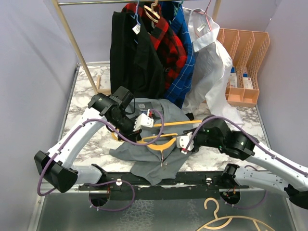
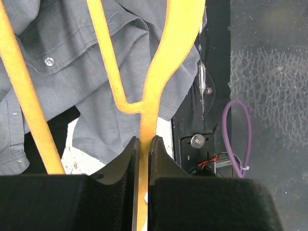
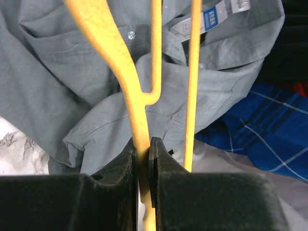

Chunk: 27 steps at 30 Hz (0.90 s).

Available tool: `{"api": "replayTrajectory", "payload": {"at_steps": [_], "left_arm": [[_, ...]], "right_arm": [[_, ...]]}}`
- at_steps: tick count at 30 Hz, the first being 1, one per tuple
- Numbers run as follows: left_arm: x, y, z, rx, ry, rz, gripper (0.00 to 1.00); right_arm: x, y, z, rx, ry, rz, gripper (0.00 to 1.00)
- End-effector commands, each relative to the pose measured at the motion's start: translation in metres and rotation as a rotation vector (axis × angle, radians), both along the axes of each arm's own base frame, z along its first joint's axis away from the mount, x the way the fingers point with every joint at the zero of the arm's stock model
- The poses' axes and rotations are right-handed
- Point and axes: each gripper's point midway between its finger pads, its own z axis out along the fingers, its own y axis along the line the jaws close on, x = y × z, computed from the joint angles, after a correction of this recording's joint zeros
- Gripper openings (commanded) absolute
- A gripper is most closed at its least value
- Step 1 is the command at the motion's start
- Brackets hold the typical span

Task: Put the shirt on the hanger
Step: Pick up the hanger at the center of the board.

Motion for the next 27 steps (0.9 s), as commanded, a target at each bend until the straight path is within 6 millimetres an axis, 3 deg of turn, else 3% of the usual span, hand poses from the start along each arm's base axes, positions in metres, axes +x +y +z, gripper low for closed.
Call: {"api": "replayTrajectory", "payload": {"at_steps": [1, 4, 5, 6, 8, 10, 12, 15, 23, 25, 27], "left_arm": [[-0.002, -0.012, 0.015, -0.070, -0.006, -0.015, 0.00], [0.003, -0.011, 0.020, -0.067, -0.042, 0.001, 0.00], [0.007, -0.011, 0.023, -0.065, -0.066, 0.018, 0.06], [0.014, -0.011, 0.025, -0.062, -0.103, 0.045, 0.26], [0.031, -0.010, 0.032, -0.078, -0.216, 0.111, 0.43], [0.040, -0.005, 0.039, -0.101, -0.325, 0.140, 0.52], [0.045, -0.002, 0.041, -0.096, -0.367, 0.153, 0.53], [0.041, 0.003, 0.031, -0.086, -0.381, 0.130, 0.54], [0.055, 0.009, 0.014, -0.055, -0.467, 0.133, 0.51], [0.058, 0.004, 0.013, -0.072, -0.465, 0.126, 0.38], [0.064, -0.003, 0.014, -0.095, -0.464, 0.145, 0.10]], "right_arm": [[0.008, 0.028, 0.066, 0.346, 0.013, -0.075, 0.01], [-0.012, 0.034, 0.062, 0.401, 0.223, -0.110, 0.01], [-0.019, 0.035, 0.058, 0.397, 0.288, -0.114, 0.01], [-0.022, 0.035, 0.056, 0.403, 0.339, -0.133, 0.01], [-0.022, 0.035, 0.056, 0.435, 0.423, -0.214, 0.01], [-0.023, 0.035, 0.058, 0.469, 0.481, -0.270, 0.01], [-0.020, 0.035, 0.063, 0.518, 0.521, -0.334, 0.01], [-0.019, 0.035, 0.069, 0.585, 0.548, -0.367, 0.01], [-0.032, 0.041, 0.074, 0.647, 0.563, -0.268, 0.01], [-0.034, 0.044, 0.073, 0.639, 0.572, -0.248, 0.01], [-0.035, 0.047, 0.070, 0.627, 0.579, -0.232, 0.01]]}}
